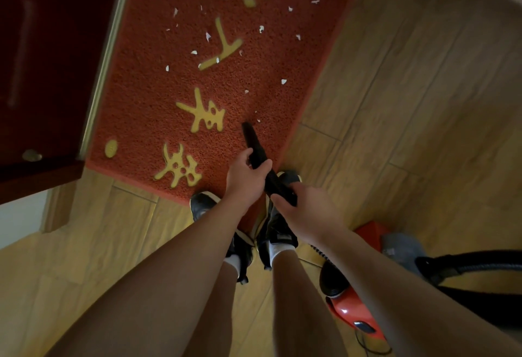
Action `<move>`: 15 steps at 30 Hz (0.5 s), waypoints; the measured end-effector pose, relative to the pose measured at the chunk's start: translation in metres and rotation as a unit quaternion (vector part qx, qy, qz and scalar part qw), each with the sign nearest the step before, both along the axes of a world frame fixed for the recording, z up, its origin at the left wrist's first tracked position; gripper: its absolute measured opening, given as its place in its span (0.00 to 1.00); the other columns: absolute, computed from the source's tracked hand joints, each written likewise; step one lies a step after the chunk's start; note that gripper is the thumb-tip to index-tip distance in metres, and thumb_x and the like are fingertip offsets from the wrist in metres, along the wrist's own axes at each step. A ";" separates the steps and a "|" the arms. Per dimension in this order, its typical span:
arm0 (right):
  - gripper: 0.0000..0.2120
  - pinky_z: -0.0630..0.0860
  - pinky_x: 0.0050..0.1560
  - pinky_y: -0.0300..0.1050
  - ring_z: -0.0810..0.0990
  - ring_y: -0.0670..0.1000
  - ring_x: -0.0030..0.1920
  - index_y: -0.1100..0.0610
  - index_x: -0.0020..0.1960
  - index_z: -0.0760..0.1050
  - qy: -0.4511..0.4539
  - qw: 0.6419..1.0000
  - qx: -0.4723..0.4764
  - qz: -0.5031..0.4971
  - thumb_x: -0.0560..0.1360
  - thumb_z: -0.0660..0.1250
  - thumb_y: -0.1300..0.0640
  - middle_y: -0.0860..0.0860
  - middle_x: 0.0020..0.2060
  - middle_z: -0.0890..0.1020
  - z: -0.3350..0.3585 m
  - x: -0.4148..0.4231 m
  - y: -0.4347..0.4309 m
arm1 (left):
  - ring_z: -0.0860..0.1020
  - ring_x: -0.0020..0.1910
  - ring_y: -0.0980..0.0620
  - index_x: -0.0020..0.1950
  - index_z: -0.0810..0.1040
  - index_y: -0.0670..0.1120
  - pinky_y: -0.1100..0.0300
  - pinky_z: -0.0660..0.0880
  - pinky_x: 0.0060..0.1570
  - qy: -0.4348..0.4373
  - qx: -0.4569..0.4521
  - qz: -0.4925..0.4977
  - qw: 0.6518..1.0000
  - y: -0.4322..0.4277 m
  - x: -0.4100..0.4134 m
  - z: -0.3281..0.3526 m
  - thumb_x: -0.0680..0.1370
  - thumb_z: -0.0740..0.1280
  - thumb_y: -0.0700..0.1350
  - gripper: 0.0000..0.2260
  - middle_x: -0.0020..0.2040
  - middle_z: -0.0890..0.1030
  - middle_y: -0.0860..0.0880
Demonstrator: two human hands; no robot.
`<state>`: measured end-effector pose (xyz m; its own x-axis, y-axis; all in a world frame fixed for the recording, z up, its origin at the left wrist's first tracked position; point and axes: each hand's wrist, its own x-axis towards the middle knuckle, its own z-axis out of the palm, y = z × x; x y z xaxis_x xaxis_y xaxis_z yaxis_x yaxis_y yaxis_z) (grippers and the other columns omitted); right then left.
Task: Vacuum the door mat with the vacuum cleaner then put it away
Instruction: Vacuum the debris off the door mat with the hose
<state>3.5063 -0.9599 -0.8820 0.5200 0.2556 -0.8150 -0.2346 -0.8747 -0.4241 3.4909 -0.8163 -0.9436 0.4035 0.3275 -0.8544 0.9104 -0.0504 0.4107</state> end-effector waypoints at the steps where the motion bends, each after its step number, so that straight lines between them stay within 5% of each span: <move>1: 0.17 0.67 0.25 0.45 0.77 0.52 0.29 0.55 0.43 0.74 0.003 1.000 0.002 -0.002 0.80 0.63 0.42 0.52 0.31 0.79 0.000 0.000 -0.003 | 0.76 0.67 0.46 0.79 0.65 0.51 0.55 0.73 0.59 -0.002 0.000 -0.002 1.000 -0.003 0.001 -0.001 0.80 0.69 0.53 0.29 0.73 0.73 0.50; 9: 0.16 0.64 0.25 0.43 0.74 0.50 0.26 0.53 0.42 0.73 0.008 1.000 0.001 -0.008 0.80 0.62 0.42 0.50 0.30 0.77 0.001 0.004 -0.019 | 0.76 0.65 0.49 0.77 0.68 0.50 0.55 0.73 0.62 -0.014 0.002 -0.012 1.000 -0.017 0.008 -0.004 0.80 0.70 0.52 0.27 0.71 0.75 0.49; 15: 0.15 0.69 0.27 0.46 0.79 0.53 0.31 0.53 0.46 0.75 0.014 1.000 -0.003 -0.018 0.80 0.62 0.41 0.52 0.32 0.80 0.000 0.011 -0.020 | 0.73 0.56 0.56 0.78 0.67 0.49 0.59 0.70 0.55 -0.019 0.003 -0.026 0.999 -0.019 0.017 -0.004 0.81 0.69 0.52 0.27 0.71 0.75 0.49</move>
